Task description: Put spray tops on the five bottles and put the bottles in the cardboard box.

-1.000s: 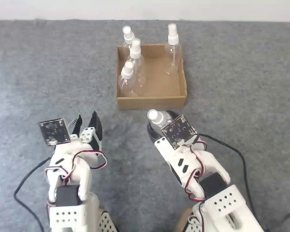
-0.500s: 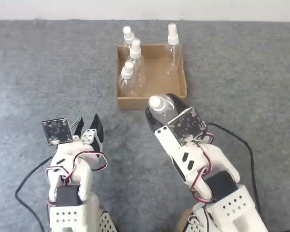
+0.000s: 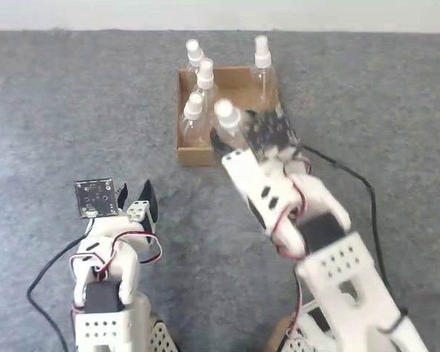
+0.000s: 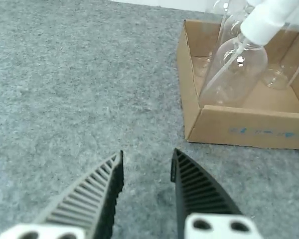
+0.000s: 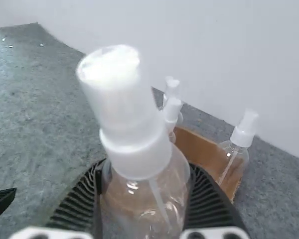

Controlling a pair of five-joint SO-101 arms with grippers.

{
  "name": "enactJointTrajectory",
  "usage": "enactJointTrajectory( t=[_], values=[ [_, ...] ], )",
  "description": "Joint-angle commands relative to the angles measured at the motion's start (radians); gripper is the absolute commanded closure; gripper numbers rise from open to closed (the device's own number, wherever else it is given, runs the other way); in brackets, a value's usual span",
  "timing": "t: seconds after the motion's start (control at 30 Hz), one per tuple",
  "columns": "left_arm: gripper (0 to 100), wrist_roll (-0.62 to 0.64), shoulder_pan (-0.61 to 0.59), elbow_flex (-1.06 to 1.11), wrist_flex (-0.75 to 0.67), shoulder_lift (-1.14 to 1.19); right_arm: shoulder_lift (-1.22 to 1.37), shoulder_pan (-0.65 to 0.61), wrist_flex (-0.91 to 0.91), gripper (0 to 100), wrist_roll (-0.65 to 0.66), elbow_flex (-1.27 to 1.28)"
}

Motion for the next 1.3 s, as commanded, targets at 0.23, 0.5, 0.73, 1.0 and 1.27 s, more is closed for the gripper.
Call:
enactJointTrajectory(
  t=[0.23, 0.5, 0.73, 1.0, 1.27],
  values=[
    [85, -0.009, -0.005, -0.012, 0.005, -0.017, 0.308, 0.122, -0.314, 99.1, -0.095, -0.095],
    [85, -0.009, -0.005, -0.012, 0.005, -0.017, 0.461, 0.166, -0.469, 99.1, -0.143, -0.095],
    [85, -0.009, -0.005, -0.012, 0.005, -0.017, 0.576, 0.168, -0.549, 99.0, -0.143, -0.095],
    [85, -0.009, -0.005, -0.012, 0.005, -0.017, 0.687, 0.177, -0.645, 99.1, -0.143, -0.097],
    [85, -0.009, -0.026, -0.012, 0.005, -0.017, 0.771, 0.179, -0.691, 99.1, -0.143, -0.098]
  ],
)
